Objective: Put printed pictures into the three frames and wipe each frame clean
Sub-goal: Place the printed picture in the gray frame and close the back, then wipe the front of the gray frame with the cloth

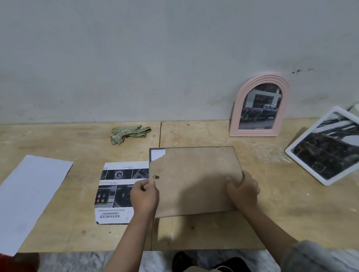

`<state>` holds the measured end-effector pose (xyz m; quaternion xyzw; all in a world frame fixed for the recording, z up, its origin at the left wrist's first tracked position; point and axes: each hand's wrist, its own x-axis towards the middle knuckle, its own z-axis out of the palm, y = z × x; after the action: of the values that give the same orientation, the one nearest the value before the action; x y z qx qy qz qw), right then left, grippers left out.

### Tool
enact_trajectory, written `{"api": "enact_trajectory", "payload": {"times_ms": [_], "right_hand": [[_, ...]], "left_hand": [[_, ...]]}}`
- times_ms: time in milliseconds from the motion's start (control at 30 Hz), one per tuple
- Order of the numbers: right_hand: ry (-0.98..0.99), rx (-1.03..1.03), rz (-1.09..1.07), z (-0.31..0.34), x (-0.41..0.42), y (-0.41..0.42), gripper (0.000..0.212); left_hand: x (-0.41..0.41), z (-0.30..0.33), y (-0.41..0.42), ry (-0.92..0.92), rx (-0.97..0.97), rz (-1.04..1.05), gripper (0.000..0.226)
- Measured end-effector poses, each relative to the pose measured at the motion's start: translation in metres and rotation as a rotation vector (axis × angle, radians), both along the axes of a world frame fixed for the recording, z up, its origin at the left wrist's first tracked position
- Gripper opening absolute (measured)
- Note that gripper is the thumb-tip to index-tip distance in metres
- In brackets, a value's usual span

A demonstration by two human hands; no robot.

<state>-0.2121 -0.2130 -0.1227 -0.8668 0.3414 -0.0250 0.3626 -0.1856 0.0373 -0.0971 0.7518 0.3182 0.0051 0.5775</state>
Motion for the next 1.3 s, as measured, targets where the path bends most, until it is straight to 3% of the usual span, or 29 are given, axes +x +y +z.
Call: {"api": "enact_trajectory", "payload": {"times_ms": [100, 233, 367, 467, 600, 733, 833, 967, 1067, 1133, 1200, 1300], "right_hand": [[-0.044, 0.122, -0.062, 0.008, 0.009, 0.000, 0.065], [-0.054, 0.191, -0.053, 0.023, 0.033, 0.001, 0.057], [-0.192, 0.257, 0.082, 0.068, 0.065, 0.015, 0.042], [-0.345, 0.431, 0.270, 0.136, 0.082, 0.040, 0.033], [-0.436, 0.662, 0.523, 0.218, 0.078, 0.064, 0.038], [-0.440, 0.687, 0.625, 0.257, 0.071, 0.063, 0.052], [-0.496, 0.690, 0.566, 0.260, 0.064, 0.055, 0.036], [-0.522, 0.583, 0.418, 0.240, 0.062, 0.040, 0.030], [-0.521, 0.530, 0.244, 0.221, 0.065, 0.023, 0.009], [-0.529, 0.558, 0.145, 0.211, 0.066, 0.010, 0.009], [-0.526, 0.572, 0.109, 0.201, 0.067, -0.005, 0.012], [-0.495, 0.561, 0.121, 0.184, 0.070, -0.024, 0.015]], "left_hand": [[0.012, 0.019, 0.003, -0.046, -0.145, 0.002, 0.009], [0.025, 0.057, -0.004, -0.217, -0.186, 0.033, 0.014], [0.029, 0.113, -0.017, -0.496, -0.142, -0.018, 0.015], [0.027, 0.152, -0.033, -0.678, -0.113, 0.002, 0.015], [0.019, 0.177, -0.054, -0.886, 0.022, -0.008, 0.017], [0.011, 0.176, -0.078, -1.029, 0.161, -0.124, 0.021], [0.005, 0.166, -0.095, -1.128, 0.277, -0.193, 0.023], [-0.002, 0.148, -0.117, -1.078, 0.306, -0.235, 0.035], [-0.006, 0.127, -0.131, -0.985, 0.330, -0.411, 0.035], [-0.007, 0.111, -0.128, -0.887, 0.323, -0.484, 0.044], [0.001, 0.098, -0.109, -0.788, 0.347, -0.400, 0.047], [0.023, 0.087, -0.065, -0.576, 0.454, -0.107, 0.064]]}}
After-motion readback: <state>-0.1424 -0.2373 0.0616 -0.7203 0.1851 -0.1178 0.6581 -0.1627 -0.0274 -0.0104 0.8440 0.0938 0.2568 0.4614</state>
